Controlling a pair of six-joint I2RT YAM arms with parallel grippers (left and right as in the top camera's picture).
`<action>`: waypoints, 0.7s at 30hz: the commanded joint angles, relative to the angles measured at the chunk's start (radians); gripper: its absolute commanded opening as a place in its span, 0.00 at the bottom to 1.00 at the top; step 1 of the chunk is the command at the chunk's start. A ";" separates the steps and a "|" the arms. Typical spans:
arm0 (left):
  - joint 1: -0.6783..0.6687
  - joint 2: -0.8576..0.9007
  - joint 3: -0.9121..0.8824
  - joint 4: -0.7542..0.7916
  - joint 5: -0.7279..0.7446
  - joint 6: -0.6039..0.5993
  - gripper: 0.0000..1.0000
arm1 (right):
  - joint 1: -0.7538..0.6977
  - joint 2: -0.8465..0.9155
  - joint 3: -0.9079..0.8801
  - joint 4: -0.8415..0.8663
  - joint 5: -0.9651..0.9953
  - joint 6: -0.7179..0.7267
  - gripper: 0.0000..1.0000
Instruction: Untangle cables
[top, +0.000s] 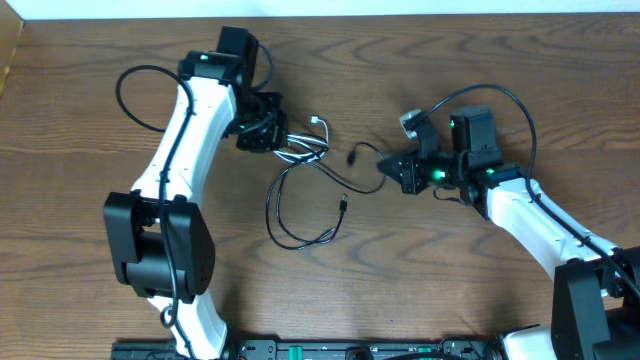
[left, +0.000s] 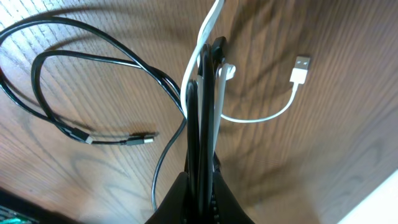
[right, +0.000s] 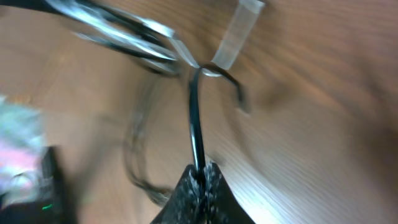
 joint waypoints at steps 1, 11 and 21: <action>-0.035 0.008 -0.007 -0.007 -0.070 0.017 0.08 | 0.000 -0.019 0.001 -0.063 0.326 0.055 0.01; -0.155 0.008 -0.007 -0.002 -0.111 0.016 0.08 | -0.003 -0.018 0.001 -0.140 0.696 0.055 0.01; -0.232 0.008 -0.007 0.016 -0.136 0.319 0.08 | -0.003 -0.018 0.001 -0.079 0.876 0.056 0.01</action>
